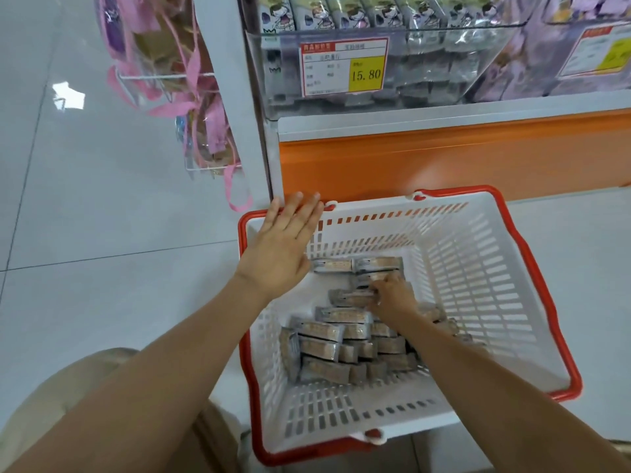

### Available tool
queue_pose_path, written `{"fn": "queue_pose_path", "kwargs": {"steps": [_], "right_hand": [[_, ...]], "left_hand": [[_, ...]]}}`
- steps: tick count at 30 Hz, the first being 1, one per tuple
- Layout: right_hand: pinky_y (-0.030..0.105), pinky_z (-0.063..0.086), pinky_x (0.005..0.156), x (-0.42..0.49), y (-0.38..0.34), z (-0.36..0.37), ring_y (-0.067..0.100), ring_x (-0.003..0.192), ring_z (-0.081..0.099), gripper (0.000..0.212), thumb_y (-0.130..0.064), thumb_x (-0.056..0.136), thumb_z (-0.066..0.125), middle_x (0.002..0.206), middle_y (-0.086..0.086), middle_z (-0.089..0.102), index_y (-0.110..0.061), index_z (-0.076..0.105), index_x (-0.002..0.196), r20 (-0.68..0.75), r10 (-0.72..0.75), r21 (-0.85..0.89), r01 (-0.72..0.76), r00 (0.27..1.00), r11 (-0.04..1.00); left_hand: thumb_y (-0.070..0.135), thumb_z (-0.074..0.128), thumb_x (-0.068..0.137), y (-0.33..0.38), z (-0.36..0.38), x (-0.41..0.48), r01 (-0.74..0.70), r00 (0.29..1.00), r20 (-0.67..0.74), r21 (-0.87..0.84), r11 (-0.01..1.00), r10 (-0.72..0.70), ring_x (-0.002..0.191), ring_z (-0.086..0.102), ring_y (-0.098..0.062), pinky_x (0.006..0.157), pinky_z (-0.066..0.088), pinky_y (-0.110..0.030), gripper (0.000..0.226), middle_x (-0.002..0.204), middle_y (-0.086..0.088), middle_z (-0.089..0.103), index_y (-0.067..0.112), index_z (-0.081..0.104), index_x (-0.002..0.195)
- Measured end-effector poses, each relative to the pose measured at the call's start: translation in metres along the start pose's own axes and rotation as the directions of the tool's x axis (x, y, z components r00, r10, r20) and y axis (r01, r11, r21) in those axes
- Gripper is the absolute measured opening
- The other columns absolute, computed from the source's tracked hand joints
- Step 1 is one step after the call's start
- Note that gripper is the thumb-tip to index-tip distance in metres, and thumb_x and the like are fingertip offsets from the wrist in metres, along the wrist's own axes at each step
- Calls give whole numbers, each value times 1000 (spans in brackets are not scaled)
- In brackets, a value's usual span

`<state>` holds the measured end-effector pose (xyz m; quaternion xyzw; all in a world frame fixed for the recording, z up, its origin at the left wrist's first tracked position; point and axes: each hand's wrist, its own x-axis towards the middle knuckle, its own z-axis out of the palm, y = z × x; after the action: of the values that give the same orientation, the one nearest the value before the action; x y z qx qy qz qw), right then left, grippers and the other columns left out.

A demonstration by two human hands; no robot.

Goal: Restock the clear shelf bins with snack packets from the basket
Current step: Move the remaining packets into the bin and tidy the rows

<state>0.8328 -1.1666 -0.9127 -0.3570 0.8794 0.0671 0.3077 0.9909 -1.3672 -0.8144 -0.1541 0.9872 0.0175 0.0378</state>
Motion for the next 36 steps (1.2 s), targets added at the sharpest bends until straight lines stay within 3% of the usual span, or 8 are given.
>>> {"fn": "queue_pose_path", "kwargs": {"steps": [7, 12, 17, 20, 22, 25, 30, 36], "right_hand": [[34, 53, 73, -10, -2, -8, 19, 89, 58, 21, -21, 86, 70, 109, 2, 62, -20, 55, 101, -72, 2, 238, 15, 997, 971], [28, 53, 72, -28, 4, -36, 18, 91, 62, 23, -12, 84, 73, 95, -8, 61, -20, 56, 96, -218, -158, 450, 243, 963, 859], [13, 49, 78, -47, 3, -85, 16, 94, 60, 32, 3, 78, 73, 104, 1, 60, -18, 56, 96, -425, -230, 510, 441, 876, 739], [14, 49, 81, -58, 4, -110, 16, 94, 60, 32, 5, 78, 73, 106, 2, 61, -10, 59, 102, -526, -256, 495, 537, 811, 683], [19, 50, 84, -65, 4, -124, 14, 97, 59, 31, 5, 79, 73, 106, 2, 60, -7, 60, 104, -595, -291, 458, 613, 749, 643], [24, 51, 84, -76, 5, -144, 19, 99, 59, 32, 7, 79, 72, 109, 6, 60, -9, 60, 104, -663, -332, 402, 693, 671, 599], [19, 46, 87, -96, 12, -175, 10, 97, 57, 32, -3, 83, 72, 111, 5, 58, -19, 59, 108, -645, -375, 399, 712, 666, 578], [18, 45, 82, -112, 10, -207, 8, 94, 57, 27, -14, 87, 72, 105, -2, 62, -18, 63, 112, -645, -370, 398, 707, 669, 585]], "left_hand": [[41, 30, 97, 2, 0, 0, 9, 1000, 13, 20, 1000, -9, 148, -22, -26, 121, -6, -49, 80, 161, -7, -23, 13, -18, 153], [39, 35, 96, 0, 0, 0, 3, 1000, 3, -36, 999, -3, 149, -18, -25, 122, -7, -48, 80, 162, -5, -17, 13, -13, 155], [26, 46, 98, 10, -10, 1, 33, 995, -77, -312, 949, -60, 151, -2, -22, 123, -5, -44, 68, 164, -6, 8, 12, 13, 155], [30, 39, 96, 29, -22, 3, 1, 976, -193, -443, 897, -97, 145, 26, -28, 120, 20, -49, 55, 154, -12, 35, 8, 40, 147], [37, 40, 100, 45, -34, 7, 14, 970, -181, -621, 784, -160, 133, 38, -23, 113, 31, -45, 52, 144, -6, 44, 11, 43, 145], [35, 50, 101, 55, -53, 18, 99, 990, 32, -847, 523, -135, 126, 41, -9, 103, 32, -24, 51, 136, 7, 44, 21, 37, 148], [26, 58, 98, 49, -81, 28, -9, 992, -75, -850, 526, -104, 107, 53, -11, 81, 37, -7, 33, 116, 7, 56, 17, 56, 129], [29, 60, 97, 36, -111, 32, -101, 984, -169, -801, 590, -61, 106, 49, -11, 85, 41, -22, 27, 112, 10, 55, 23, 58, 123]]}}
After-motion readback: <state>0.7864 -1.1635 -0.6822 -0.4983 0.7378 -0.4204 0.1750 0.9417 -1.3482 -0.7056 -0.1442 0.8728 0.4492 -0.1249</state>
